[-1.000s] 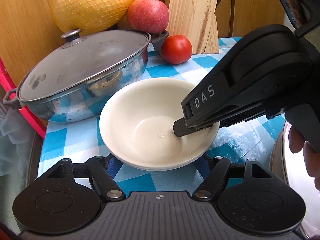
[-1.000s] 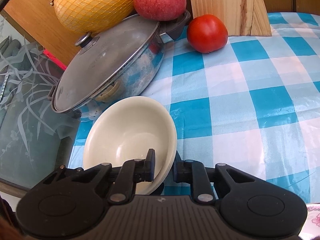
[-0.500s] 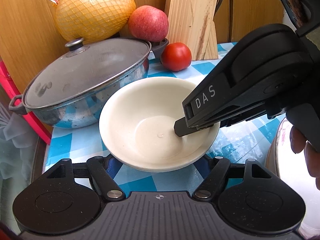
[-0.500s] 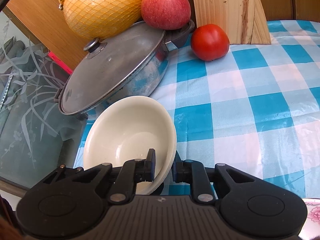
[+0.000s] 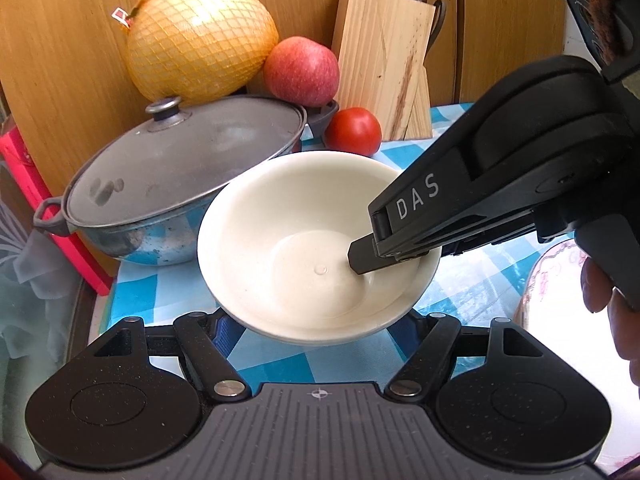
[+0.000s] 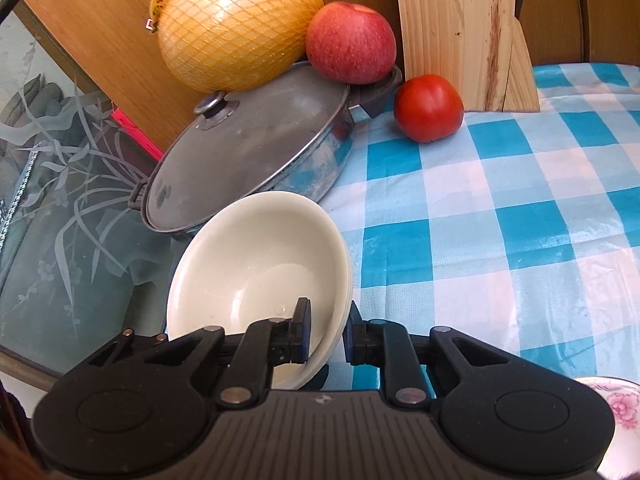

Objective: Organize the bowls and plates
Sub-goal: 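Lift the nested cream bowls with the right gripper toward the floral plate stack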

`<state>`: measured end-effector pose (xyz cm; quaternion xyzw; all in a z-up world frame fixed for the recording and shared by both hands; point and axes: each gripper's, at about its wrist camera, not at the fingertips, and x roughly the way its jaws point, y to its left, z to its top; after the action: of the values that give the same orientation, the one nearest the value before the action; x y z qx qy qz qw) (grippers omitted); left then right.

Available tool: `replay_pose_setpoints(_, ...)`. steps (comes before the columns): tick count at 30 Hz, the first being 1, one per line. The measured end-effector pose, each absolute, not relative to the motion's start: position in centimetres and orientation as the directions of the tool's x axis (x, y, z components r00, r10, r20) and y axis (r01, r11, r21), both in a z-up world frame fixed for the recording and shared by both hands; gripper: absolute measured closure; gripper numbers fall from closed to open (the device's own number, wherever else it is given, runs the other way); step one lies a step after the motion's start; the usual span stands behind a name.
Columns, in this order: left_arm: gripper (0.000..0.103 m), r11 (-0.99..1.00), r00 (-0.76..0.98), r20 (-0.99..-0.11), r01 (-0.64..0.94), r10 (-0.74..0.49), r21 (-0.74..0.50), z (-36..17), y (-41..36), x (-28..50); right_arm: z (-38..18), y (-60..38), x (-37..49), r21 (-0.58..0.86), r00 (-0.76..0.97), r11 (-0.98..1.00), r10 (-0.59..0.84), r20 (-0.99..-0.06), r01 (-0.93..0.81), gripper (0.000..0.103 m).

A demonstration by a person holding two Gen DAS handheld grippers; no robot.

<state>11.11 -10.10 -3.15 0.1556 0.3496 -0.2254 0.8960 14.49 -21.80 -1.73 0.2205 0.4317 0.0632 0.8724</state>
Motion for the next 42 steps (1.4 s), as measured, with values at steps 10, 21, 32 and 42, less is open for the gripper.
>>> replay_pose_setpoints(10,0.024,0.85,0.668,-0.669,0.517,-0.325,0.102,-1.6,-9.5,9.9,0.3,-21.7,12.6,0.427,0.649,0.902,0.288,-0.704,0.064,0.086)
replay_pose_setpoints(21,0.024,0.833,0.669,-0.636,0.548,-0.383,0.075,0.3,-9.4,8.0,2.6,-22.1,9.3,0.4,0.682,0.914,0.247,-0.688,0.072,0.086)
replay_pose_setpoints(32,0.024,0.8,0.657,-0.614,0.596,-0.438,0.067,1.9,-10.2,4.9,3.9,-23.4,5.3,0.377,0.708,0.921,0.202,-0.677,0.097,0.086)
replay_pose_setpoints(42,0.023,0.758,0.635,-0.609,0.647,-0.475,0.083,2.3,-11.9,2.3,3.8,-25.6,1.9,0.384,0.722,0.912,0.168,-0.671,0.144,0.085)
